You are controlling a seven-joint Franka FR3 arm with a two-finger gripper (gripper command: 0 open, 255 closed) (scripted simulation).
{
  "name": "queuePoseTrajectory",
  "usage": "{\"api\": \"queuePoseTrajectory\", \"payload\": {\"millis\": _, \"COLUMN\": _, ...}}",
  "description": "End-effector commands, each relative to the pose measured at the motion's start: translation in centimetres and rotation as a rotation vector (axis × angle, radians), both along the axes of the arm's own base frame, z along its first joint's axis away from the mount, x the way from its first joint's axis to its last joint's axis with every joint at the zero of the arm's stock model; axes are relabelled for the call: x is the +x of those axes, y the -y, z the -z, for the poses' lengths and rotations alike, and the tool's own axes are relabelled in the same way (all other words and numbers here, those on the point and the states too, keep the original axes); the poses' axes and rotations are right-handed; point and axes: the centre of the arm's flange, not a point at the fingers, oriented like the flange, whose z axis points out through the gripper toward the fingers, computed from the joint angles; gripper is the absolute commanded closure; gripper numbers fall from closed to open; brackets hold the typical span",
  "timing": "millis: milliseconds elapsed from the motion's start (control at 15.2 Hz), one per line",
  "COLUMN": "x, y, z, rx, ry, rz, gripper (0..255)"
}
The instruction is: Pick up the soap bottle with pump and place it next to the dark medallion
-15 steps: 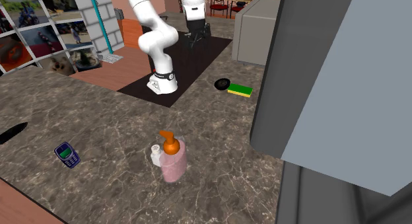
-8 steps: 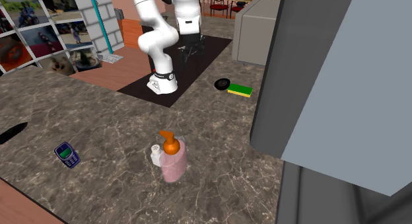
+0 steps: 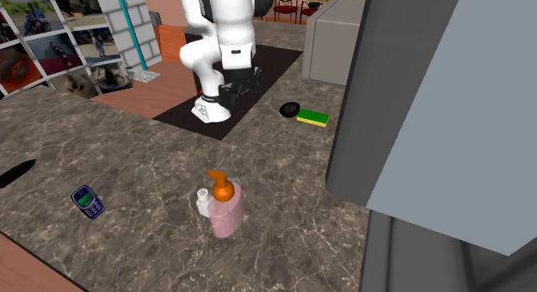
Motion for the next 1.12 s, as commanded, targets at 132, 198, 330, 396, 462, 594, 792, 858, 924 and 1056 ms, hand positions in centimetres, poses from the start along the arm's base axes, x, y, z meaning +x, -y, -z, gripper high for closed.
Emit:
{"api": "queuePoseTrajectory", "payload": {"millis": 132, "x": 2.1, "y": 4.7, "z": 1.3, "rx": -0.015, "ry": -0.004, "rz": 0.007, "gripper": 0}}
{"api": "queuePoseTrajectory", "payload": {"millis": 198, "x": 2.7, "y": 5.8, "z": 1.5, "rx": -0.018, "ry": -0.005, "rz": 0.010, "gripper": 0}}
{"api": "queuePoseTrajectory", "payload": {"millis": 330, "x": 3.7, "y": 8.1, "z": 2.0, "rx": -0.025, "ry": -0.006, "rz": 0.014, "gripper": 0}}
{"api": "queuePoseTrajectory", "payload": {"millis": 396, "x": 4.2, "y": 9.3, "z": 2.3, "rx": -0.028, "ry": -0.007, "rz": 0.016, "gripper": 0}}
{"api": "queuePoseTrajectory", "payload": {"millis": 462, "x": 4.8, "y": 10.4, "z": 2.5, "rx": -0.031, "ry": -0.008, "rz": 0.018, "gripper": 0}}
{"api": "queuePoseTrajectory", "payload": {"millis": 594, "x": 5.8, "y": 12.7, "z": 3.0, "rx": -0.038, "ry": -0.010, "rz": 0.023, "gripper": 0}}
{"api": "queuePoseTrajectory", "payload": {"millis": 792, "x": 7.3, "y": 16.1, "z": 3.7, "rx": -0.048, "ry": -0.013, "rz": 0.029, "gripper": 0}}
{"api": "queuePoseTrajectory", "payload": {"millis": 858, "x": 7.8, "y": 17.3, "z": 3.9, "rx": -0.051, "ry": -0.014, "rz": 0.032, "gripper": 0}}
{"api": "queuePoseTrajectory", "payload": {"millis": 924, "x": 8.4, "y": 18.5, "z": 4.1, "rx": -0.054, "ry": -0.015, "rz": 0.034, "gripper": 0}}
{"api": "queuePoseTrajectory", "payload": {"millis": 1056, "x": 8.5, "y": 18.9, "z": 4.7, "rx": -0.056, "ry": -0.015, "rz": 0.035, "gripper": 0}}
